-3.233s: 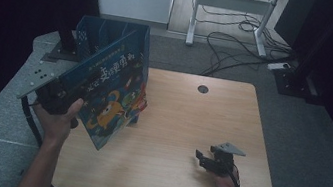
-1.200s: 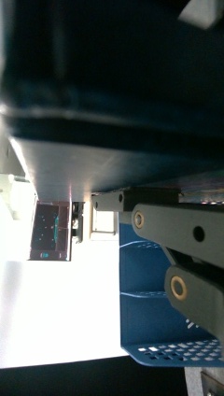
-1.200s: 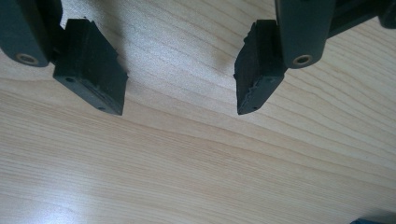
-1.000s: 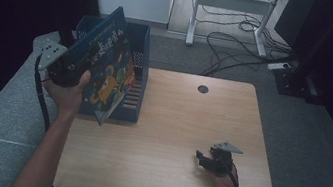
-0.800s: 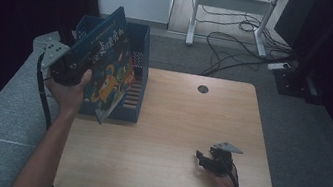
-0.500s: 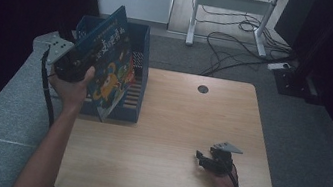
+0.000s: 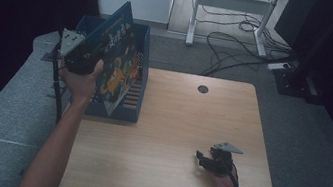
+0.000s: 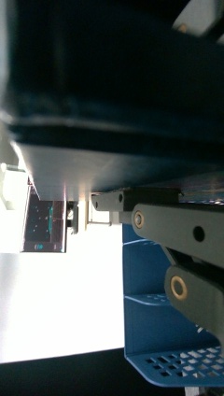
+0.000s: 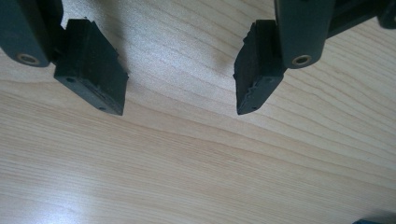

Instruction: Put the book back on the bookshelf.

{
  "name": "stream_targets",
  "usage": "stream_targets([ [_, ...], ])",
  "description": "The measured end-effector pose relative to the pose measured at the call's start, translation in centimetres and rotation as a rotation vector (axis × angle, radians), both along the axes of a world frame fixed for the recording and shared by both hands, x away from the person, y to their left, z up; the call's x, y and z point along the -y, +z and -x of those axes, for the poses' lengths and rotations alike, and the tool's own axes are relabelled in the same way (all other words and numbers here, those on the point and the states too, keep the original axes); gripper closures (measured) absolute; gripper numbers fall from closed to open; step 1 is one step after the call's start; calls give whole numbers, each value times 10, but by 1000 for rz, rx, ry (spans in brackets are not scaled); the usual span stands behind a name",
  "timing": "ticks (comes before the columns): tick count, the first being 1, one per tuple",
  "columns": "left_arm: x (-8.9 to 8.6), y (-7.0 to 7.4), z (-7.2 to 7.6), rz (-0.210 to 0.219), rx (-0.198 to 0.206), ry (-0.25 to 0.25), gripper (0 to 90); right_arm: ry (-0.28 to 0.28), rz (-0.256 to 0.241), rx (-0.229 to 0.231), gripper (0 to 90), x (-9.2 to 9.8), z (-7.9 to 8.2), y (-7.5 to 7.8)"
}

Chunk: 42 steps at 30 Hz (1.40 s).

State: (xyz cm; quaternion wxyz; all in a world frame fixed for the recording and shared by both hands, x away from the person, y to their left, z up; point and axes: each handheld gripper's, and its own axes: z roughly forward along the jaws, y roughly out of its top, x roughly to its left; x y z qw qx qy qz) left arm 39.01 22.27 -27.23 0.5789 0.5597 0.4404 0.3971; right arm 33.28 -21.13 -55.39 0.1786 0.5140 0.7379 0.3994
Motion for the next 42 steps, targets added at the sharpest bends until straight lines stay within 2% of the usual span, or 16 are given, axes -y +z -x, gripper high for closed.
stream_targets([
  [7,5,3,-8,-15,1,16,822,-1,2,0,337,0,0,0],
  [15,7,-3,-19,-24,-6,35,822,0,-1,1,337,0,0,0],
  [22,12,-9,-28,-18,-24,42,822,-1,-2,1,336,0,1,0],
  [27,14,-11,-36,-7,-24,49,822,1,2,2,333,0,1,0],
  [38,24,-16,-48,-9,-21,47,822,-2,6,2,332,0,3,0],
  [42,28,-17,-50,-16,-13,69,822,-5,5,2,333,0,3,0],
])
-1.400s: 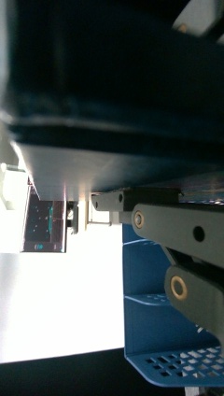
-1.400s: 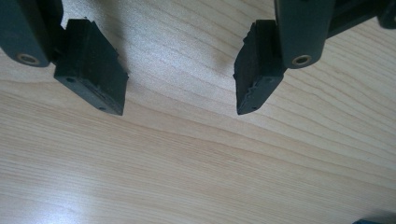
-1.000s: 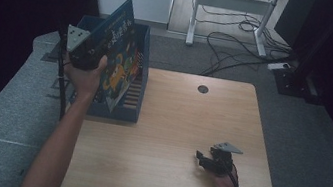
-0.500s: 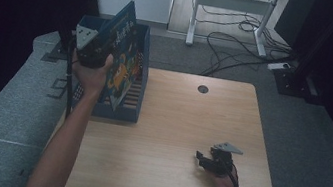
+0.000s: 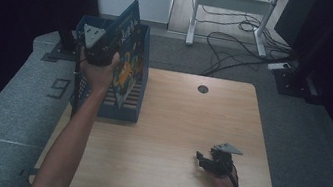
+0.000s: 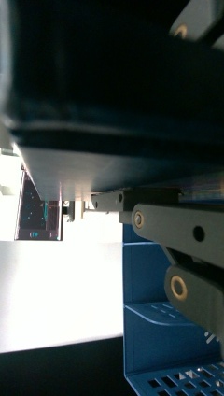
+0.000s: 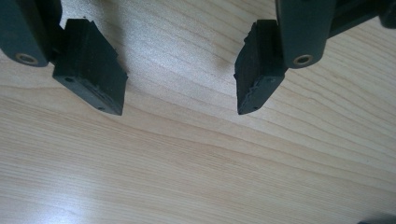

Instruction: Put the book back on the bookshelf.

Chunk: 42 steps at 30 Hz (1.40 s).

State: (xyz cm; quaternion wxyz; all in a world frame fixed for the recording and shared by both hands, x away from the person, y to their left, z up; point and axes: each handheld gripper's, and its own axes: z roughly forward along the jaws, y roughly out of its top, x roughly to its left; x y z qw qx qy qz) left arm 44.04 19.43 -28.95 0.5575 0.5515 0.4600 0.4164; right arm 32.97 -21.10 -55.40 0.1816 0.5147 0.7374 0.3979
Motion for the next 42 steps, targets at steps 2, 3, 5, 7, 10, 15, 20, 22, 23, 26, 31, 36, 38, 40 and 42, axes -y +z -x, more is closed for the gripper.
stream_targets([
  [2,2,-1,-1,-7,5,3,822,-1,3,1,333,0,0,0],
  [3,3,-1,-2,-5,5,2,823,0,7,2,332,-1,0,0],
  [5,4,-1,-5,1,2,0,822,0,15,4,332,-1,0,0],
  [7,4,-2,-7,6,1,-1,823,2,22,5,332,-2,1,0],
  [10,7,-3,-11,4,5,6,823,1,28,5,332,-3,1,0],
  [15,9,-6,-18,-3,-10,10,822,1,38,6,331,-4,1,0],
  [20,12,-10,-23,-17,-4,23,822,11,59,12,326,-6,2,0],
  [22,13,-12,-25,-17,-7,29,822,12,67,14,325,-7,2,0],
  [23,13,-13,-26,-16,-9,30,822,13,70,15,325,-8,3,0],
  [26,13,-14,-29,-14,-10,34,823,13,68,14,325,-8,3,0],
  [31,15,-15,-32,-9,-6,39,823,13,66,14,325,-7,3,0],
  [36,20,-17,-33,-18,7,42,823,12,67,14,325,-8,3,0],
  [38,22,-18,-34,-19,0,41,822,13,69,14,325,-8,3,0],
  [40,23,-21,-36,-19,-5,43,822,14,70,15,325,-8,3,0],
  [42,24,-23,-38,-25,-11,45,822,16,73,14,324,-8,3,0],
])
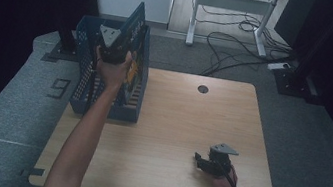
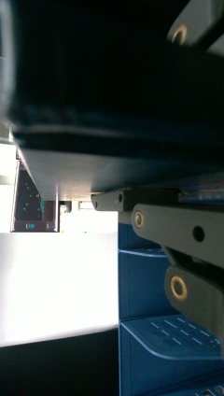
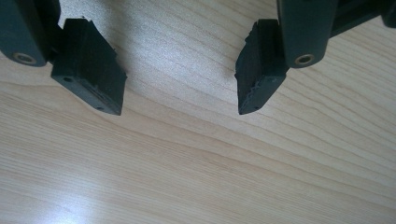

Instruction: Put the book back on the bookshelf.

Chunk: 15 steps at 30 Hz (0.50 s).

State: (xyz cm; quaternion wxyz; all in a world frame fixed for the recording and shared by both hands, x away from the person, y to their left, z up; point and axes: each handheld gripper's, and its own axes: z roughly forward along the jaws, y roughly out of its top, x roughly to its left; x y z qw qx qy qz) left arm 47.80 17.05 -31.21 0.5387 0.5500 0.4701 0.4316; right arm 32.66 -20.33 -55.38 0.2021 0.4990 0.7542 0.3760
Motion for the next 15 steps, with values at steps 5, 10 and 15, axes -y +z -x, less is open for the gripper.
stream_targets([
  [5,1,-6,-4,3,-16,0,822,0,-4,-1,324,0,0,0],
  [10,5,-18,-5,-13,-22,3,821,-1,-10,-1,324,0,0,0],
  [15,8,-32,-7,-24,-39,9,822,1,-7,0,324,0,0,0],
])
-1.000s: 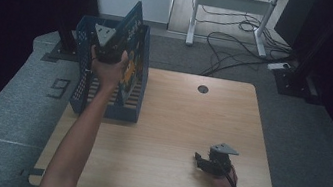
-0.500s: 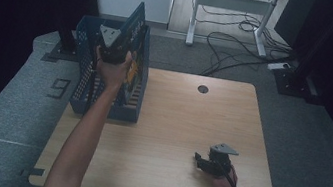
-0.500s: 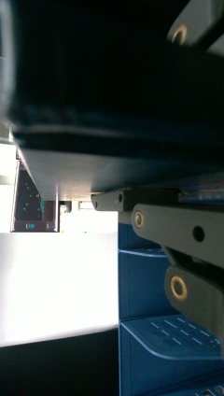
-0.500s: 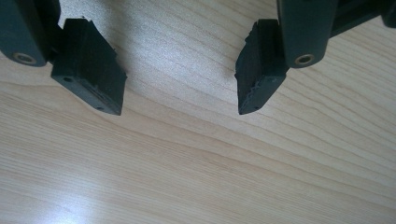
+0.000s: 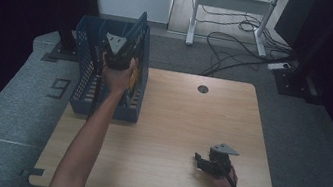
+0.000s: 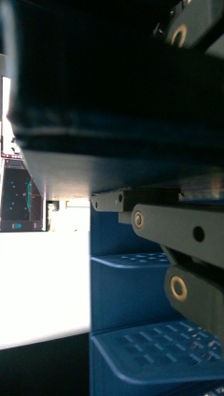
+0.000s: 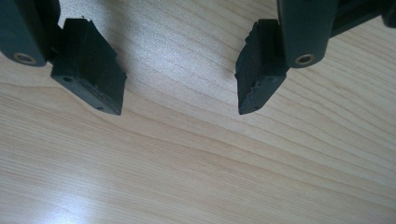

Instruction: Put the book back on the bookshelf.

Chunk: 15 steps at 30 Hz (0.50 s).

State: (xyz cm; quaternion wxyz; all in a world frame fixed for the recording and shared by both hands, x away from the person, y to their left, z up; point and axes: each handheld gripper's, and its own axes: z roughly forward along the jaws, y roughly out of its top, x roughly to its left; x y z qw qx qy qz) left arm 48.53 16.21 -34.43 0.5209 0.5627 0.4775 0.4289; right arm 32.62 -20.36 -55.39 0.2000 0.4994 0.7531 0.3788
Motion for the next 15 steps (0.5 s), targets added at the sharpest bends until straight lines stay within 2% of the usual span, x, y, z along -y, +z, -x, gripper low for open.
stream_targets([
  [6,4,-16,-1,-18,-22,-3,821,1,0,-1,325,0,0,0],
  [15,7,-24,4,-51,-1,-4,814,3,0,0,323,0,0,0],
])
